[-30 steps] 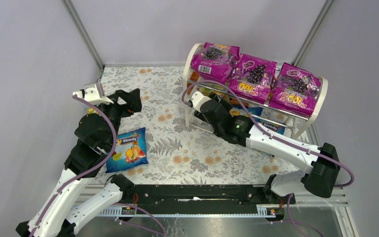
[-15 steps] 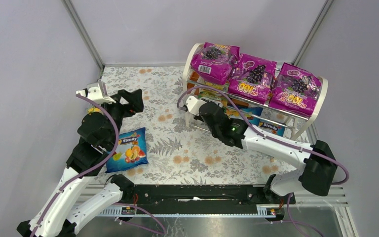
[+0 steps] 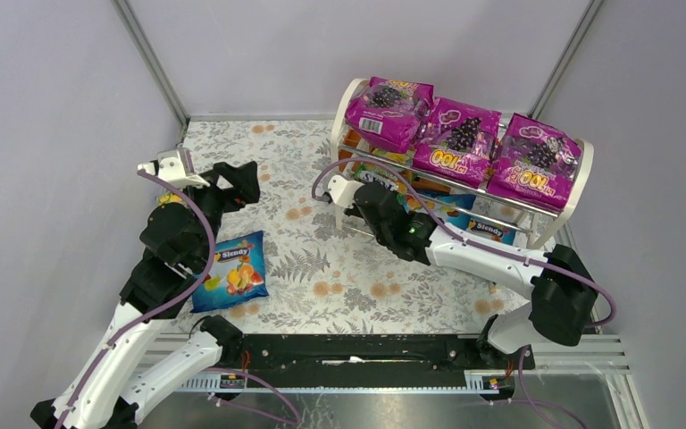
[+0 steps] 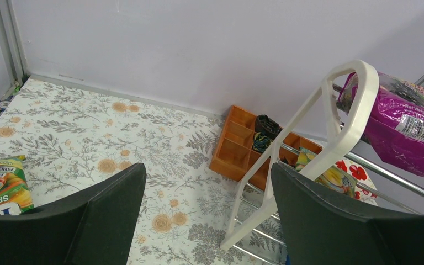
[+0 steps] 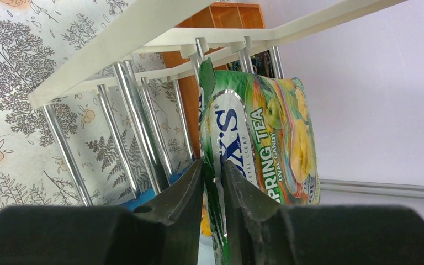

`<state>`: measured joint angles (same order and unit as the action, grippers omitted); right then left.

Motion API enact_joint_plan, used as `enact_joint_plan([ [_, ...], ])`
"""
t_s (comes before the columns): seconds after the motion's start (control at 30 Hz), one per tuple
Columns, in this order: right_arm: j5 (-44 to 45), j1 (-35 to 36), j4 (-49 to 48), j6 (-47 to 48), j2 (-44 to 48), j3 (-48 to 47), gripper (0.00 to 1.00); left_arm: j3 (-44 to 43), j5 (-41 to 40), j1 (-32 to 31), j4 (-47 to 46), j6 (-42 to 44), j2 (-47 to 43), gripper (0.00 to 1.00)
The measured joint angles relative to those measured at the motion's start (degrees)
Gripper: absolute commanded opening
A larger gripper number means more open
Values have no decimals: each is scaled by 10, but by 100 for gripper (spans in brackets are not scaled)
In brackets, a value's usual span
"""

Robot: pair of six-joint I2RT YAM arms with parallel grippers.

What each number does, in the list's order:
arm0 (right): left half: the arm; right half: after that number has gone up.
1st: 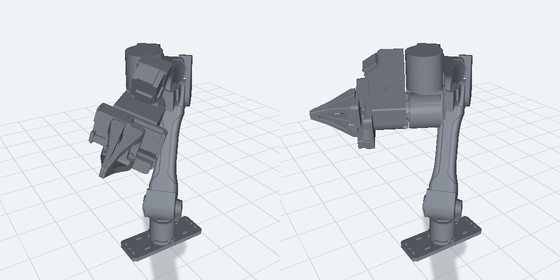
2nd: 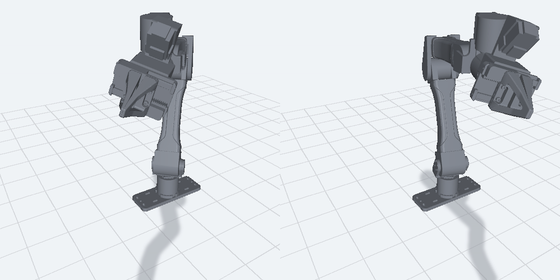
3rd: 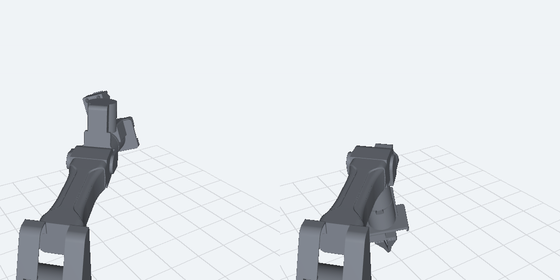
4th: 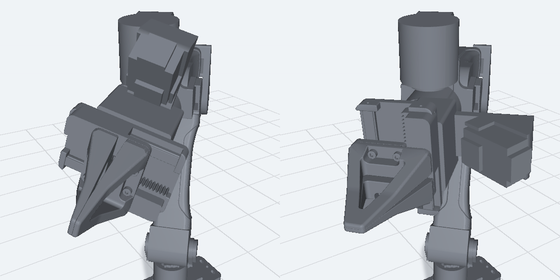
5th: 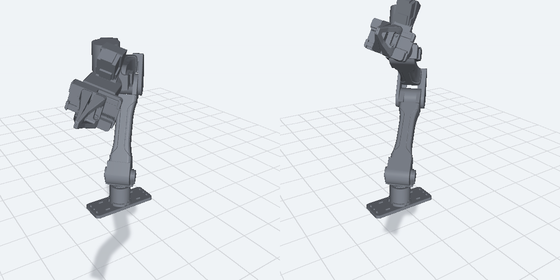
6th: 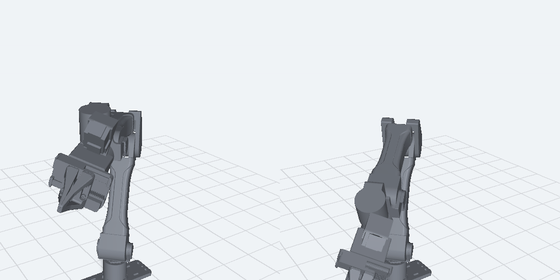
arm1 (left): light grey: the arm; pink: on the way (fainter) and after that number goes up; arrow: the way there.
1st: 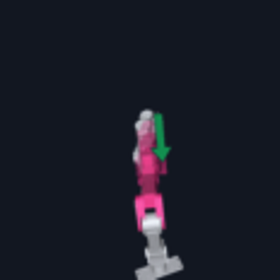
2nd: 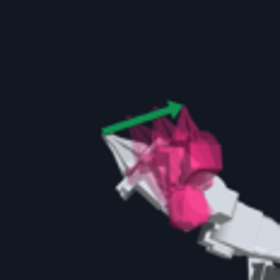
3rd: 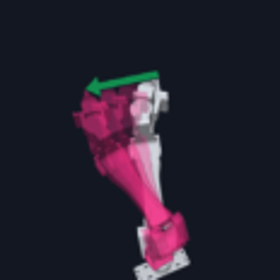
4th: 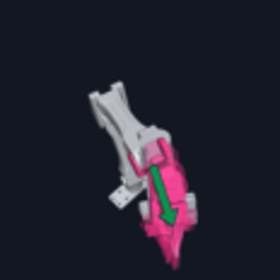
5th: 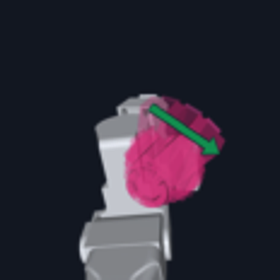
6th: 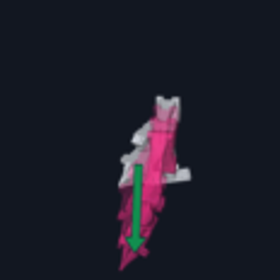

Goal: Place and organize the candy bags onto the shelf

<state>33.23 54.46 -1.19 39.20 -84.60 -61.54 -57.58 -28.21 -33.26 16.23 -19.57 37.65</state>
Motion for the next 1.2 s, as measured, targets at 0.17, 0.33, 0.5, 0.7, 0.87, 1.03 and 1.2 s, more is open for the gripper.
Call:
enact_joint_plan([
  [0.17, -4, -1, 0, 0, 0, 0, 33, 0, 0, 1, 0, -1, 0, 88],
  [0.33, -4, -1, 1, -2, 6, 9, 40, 0, 3, 4, 0, -3, 3, 88],
  [0.5, -2, -2, 6, -5, 16, 11, 38, 1, 8, 11, 0, -4, 13, 88],
  [0.7, 2, -2, 10, -14, 30, 12, 37, 1, 12, 18, 0, -8, 19, 88],
  [0.87, 3, -2, 27, -24, 41, 13, 32, 1, 15, 23, 0, -12, 20, 88],
  [1.03, 3, -2, 36, -31, 42, 15, 31, 1, 15, 28, 0, -14, 30, 88],
  [1.2, 3, -2, 40, -34, 49, 18, 43, 8, 17, 36, 0, -15, 37, 88],
])
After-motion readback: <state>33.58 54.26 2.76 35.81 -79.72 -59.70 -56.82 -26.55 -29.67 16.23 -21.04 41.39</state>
